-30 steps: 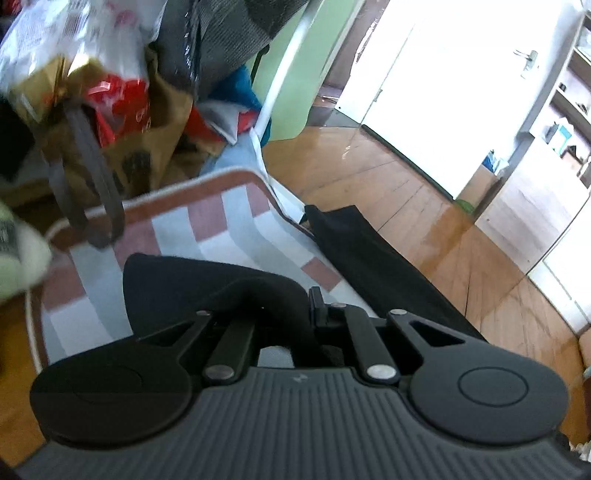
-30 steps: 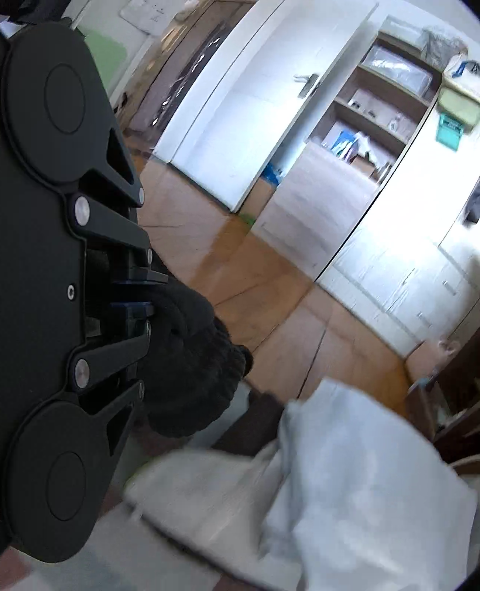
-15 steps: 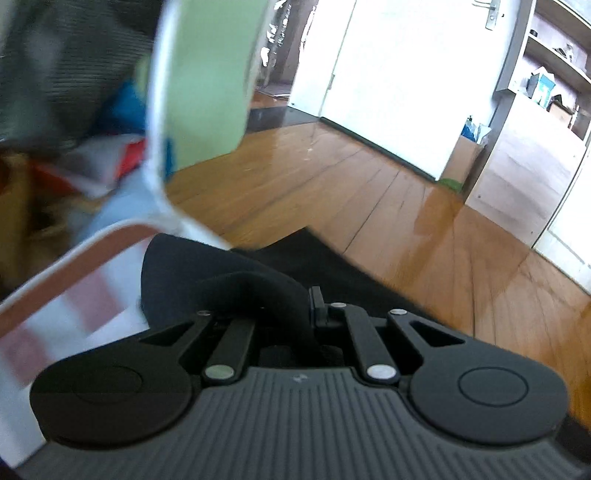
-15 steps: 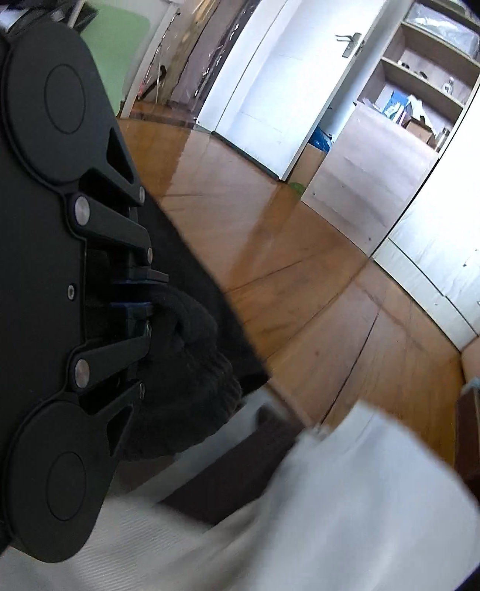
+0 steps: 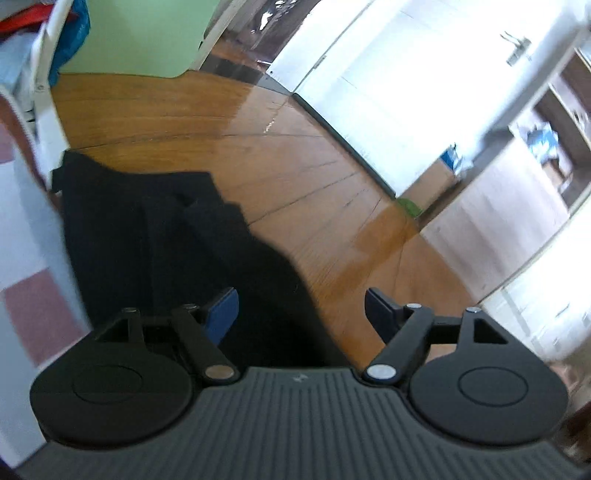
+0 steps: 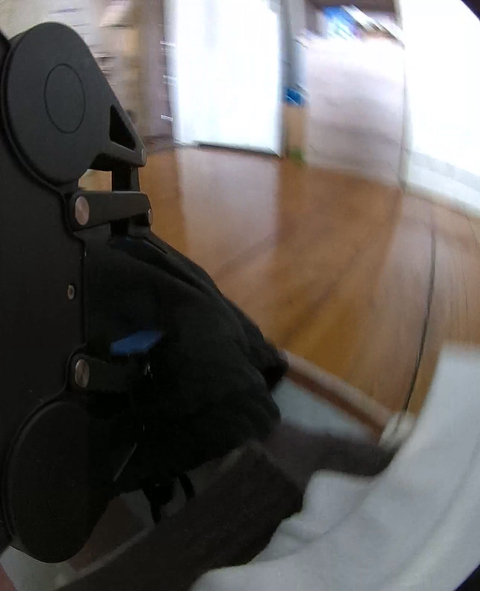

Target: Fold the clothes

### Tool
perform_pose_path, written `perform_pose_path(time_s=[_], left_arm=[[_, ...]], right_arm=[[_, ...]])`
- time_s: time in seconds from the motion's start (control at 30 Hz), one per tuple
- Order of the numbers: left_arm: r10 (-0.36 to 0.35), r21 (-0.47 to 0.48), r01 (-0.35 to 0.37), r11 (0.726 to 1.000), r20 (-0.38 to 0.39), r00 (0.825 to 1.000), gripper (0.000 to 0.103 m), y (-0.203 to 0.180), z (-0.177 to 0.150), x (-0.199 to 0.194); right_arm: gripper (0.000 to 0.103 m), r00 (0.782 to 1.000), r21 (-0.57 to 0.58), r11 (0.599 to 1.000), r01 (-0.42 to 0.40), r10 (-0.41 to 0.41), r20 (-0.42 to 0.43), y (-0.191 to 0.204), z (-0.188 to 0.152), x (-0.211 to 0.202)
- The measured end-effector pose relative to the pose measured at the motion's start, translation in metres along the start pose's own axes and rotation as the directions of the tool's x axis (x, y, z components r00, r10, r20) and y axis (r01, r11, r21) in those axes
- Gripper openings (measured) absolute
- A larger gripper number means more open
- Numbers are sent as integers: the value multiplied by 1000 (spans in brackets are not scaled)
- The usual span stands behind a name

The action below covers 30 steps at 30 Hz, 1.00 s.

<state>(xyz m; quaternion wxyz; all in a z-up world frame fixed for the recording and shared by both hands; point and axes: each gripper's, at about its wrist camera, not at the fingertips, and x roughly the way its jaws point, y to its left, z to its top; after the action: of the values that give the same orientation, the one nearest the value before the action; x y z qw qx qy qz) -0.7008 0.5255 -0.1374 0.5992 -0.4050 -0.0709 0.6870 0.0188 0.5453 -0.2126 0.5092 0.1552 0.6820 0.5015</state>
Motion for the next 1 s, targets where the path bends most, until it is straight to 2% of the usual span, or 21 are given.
perform_pose_path(time_s=[0.1, 0.17, 0.2, 0.23, 0.3, 0.4, 0.43, 0.5, 0.57, 0.6, 0.7, 0.73, 0.8, 0.83, 0.9, 0.93, 0.97, 1.0], left_arm=[[6, 60, 0, 998, -99, 995, 74, 0, -24, -1], [26, 147, 2, 989, -189, 982, 73, -15, -28, 8], [18, 183, 18, 983, -190, 982, 73, -23, -30, 8], [5, 214, 36, 976, -190, 982, 75, -31, -32, 8], [-34, 227, 82, 970, -210, 977, 75, -41, -38, 7], [-72, 237, 142, 961, -281, 957, 75, -54, -49, 10], [-76, 247, 152, 957, -294, 953, 75, -58, -52, 12], [-81, 258, 167, 952, -313, 946, 75, -63, -54, 14], [-74, 249, 161, 955, -325, 943, 75, -71, -53, 22], [-53, 244, 142, 959, -338, 940, 75, -73, -54, 27], [17, 245, 81, 966, -373, 928, 75, -81, -54, 49], [43, 251, 59, 966, -385, 922, 75, -84, -54, 57], [101, 263, 9, 965, -401, 910, 75, -87, -55, 71], [127, 266, -17, 964, -404, 906, 75, -87, -55, 77], [151, 244, -59, 968, -378, 913, 75, -84, -51, 82], [167, 230, -91, 969, -338, 926, 75, -81, -50, 82], [188, 219, -127, 967, -287, 939, 75, -78, -51, 80], [200, 213, -147, 966, -254, 946, 75, -75, -52, 80]], right_arm=[[51, 999, -191, 980, -52, 49, -22, 26, -17, -19], [51, 999, -380, 924, 33, -26, 23, 51, -30, -27], [51, 995, -475, 875, 92, -69, 65, 64, -36, -30], [51, 983, -578, 795, 182, -125, 137, 76, -46, -30], [51, 934, -717, 599, 356, -211, 287, 93, -67, -22], [51, 888, -807, 376, 455, -258, 380, 102, -93, 2], [51, 888, -833, 323, 450, -263, 378, 103, -103, 12], [50, 893, -889, 179, 421, -256, 371, 112, -122, 30], [49, 909, -933, 42, 357, -245, 337, 119, -146, 44], [49, 918, -948, -26, 316, -243, 313, 126, -156, 55], [49, 926, -954, -195, 226, -262, 272, 142, -176, 97], [49, 919, -945, -243, 219, -275, 283, 145, -179, 111], [49, 902, -928, -318, 195, -314, 297, 141, -179, 133], [49, 893, -923, -338, 185, -334, 301, 139, -180, 141], [48, 876, -919, -361, 157, -380, 299, 131, -174, 150], [47, 875, -922, -358, 151, -385, 293, 127, -171, 153], [47, 884, -928, -339, 154, -372, 283, 122, -167, 150], [48, 898, -941, -300, 155, -353, 261, 118, -161, 147]])
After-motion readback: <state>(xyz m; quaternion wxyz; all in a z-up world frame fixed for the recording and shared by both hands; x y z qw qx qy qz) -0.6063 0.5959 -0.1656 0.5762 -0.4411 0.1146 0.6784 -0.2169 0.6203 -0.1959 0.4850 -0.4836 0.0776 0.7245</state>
